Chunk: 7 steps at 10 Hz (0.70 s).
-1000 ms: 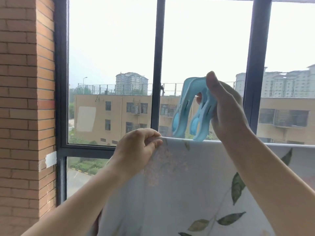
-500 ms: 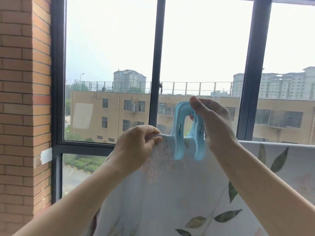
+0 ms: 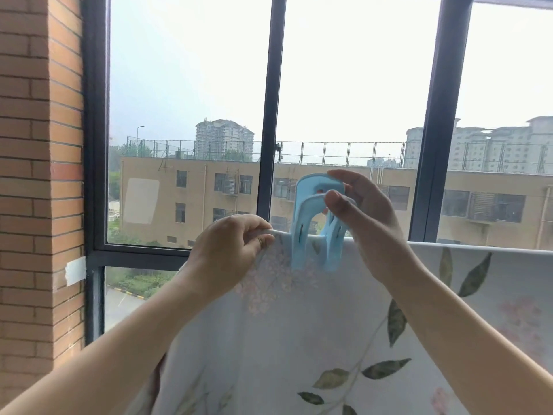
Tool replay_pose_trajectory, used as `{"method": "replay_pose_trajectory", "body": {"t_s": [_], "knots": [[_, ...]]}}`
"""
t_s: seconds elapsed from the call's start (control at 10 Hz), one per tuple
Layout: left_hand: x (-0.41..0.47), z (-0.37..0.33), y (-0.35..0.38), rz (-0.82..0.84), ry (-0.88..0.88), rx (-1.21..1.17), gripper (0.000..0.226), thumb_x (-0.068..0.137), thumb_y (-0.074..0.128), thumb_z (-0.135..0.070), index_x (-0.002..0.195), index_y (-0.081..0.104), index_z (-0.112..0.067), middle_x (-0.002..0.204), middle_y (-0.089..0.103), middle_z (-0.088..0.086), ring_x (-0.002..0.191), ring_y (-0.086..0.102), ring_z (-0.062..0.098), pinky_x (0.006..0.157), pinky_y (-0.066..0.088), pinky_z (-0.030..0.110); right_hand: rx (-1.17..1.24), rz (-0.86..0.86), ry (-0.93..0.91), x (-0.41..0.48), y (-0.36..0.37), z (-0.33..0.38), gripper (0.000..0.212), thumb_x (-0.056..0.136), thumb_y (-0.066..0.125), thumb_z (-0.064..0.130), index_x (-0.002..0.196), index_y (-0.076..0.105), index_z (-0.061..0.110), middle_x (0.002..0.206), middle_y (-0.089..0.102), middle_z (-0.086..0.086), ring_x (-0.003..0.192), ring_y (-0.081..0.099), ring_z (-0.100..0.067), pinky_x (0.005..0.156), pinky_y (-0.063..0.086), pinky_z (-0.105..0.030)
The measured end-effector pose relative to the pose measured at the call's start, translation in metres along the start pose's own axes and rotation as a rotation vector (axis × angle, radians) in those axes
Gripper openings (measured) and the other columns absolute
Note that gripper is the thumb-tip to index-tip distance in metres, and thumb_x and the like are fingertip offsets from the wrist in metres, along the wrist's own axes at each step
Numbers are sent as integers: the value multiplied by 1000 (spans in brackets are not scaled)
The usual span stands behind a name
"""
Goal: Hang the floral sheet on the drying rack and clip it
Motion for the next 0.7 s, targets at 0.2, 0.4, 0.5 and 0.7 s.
{"method": "replay_pose_trajectory", "body": {"t_s": [0.2, 0.4, 0.5, 0.7], "knots": [[-1, -5, 1, -1, 10, 14, 15, 87, 64, -33, 98, 70, -26, 90, 71, -11, 86, 63, 11, 79, 52, 32, -41, 49, 75, 3, -5, -9, 100, 51, 82, 61, 132, 49, 11, 111, 69, -2, 109, 63, -20, 94, 50, -32], [-4, -10, 0, -13, 33, 33, 16, 89, 62, -34, 100, 69, -26, 93, 70, -11, 87, 62, 12, 74, 47, 26, -247, -64, 136, -3, -15, -13, 106, 51, 72, 72, 139, 42, 23, 133, 56, 3, 115, 56, -7, 94, 48, -25], [-5, -8, -2, -4, 54, 31, 19, 89, 61, -33, 104, 68, -25, 100, 71, -8, 91, 62, 14, 75, 45, 25, -427, -271, 87, -22, -25, 2, 97, 53, 71, 60, 138, 40, 22, 125, 57, 7, 104, 57, 1, 79, 50, -14], [-27, -6, -20, -25, 178, -158, 40, 86, 65, -22, 126, 56, -19, 124, 57, -3, 112, 52, 12, 100, 41, 24, -537, -474, 89, -87, -21, 32, 67, 64, 72, 47, 123, 51, 22, 114, 62, 6, 104, 62, -9, 87, 53, -28]]}}
Point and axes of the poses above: each hand's wrist, its own x-axis towards the middle knuckle, its own y-axis out of the palm, z = x × y, the point moved 9 cm from there along x, towards the middle knuckle
